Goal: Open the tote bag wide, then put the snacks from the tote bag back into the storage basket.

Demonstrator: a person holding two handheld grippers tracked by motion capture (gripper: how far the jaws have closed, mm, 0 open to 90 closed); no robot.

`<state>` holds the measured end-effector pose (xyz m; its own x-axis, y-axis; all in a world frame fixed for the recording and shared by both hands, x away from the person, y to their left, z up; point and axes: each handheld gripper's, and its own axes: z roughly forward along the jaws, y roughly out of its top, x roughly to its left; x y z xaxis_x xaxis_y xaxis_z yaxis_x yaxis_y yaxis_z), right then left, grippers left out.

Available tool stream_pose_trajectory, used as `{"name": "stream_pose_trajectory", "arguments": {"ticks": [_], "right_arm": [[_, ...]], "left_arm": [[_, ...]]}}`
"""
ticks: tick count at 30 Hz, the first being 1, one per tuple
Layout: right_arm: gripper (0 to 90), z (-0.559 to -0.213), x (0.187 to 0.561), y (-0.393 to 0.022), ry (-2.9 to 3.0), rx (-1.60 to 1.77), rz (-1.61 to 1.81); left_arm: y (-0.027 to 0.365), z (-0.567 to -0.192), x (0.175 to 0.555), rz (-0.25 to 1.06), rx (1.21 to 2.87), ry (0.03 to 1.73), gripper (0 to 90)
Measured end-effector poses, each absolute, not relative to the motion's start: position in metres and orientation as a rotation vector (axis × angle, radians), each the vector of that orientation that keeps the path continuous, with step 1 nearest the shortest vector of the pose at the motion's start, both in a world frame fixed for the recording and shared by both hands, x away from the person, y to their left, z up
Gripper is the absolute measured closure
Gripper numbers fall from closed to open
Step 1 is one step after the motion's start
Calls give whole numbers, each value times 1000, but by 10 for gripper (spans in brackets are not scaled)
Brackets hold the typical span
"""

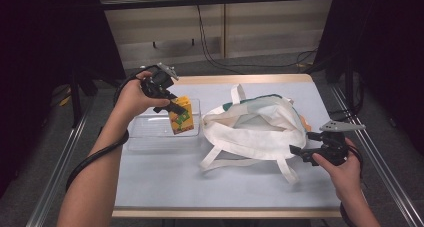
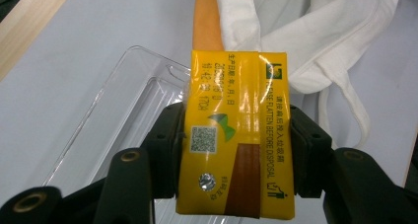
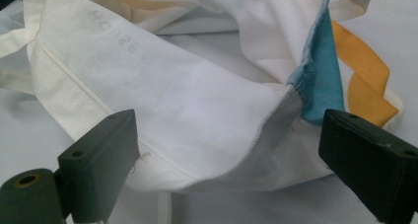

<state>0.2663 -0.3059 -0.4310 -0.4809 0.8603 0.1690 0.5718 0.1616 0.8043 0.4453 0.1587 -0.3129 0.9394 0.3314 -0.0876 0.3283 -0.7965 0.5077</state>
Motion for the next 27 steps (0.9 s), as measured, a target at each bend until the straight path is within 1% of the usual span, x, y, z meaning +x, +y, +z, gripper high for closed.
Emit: {"name": "stream_pose_trajectory", "arguments": {"ticks": [7, 8, 9, 11, 27], "right_arm": [[80, -431, 266, -305, 2120, 1368, 1235], [80, -431, 266, -305, 2118, 1366, 1235], [80, -430, 266, -305, 2117, 1364, 1238], [80, -430, 267, -305, 2115, 1362, 1239], [79, -431, 268, -302, 2124, 1363, 1241]], "left_arm": [[159, -321, 444, 12, 2564, 463, 488], [160, -321, 446, 14, 2600, 420, 488], [160, -323, 444, 7, 2569, 459, 488], [160, -324, 444, 11, 2572, 464, 488], [164, -340, 441, -13, 2590, 439, 482]]}}
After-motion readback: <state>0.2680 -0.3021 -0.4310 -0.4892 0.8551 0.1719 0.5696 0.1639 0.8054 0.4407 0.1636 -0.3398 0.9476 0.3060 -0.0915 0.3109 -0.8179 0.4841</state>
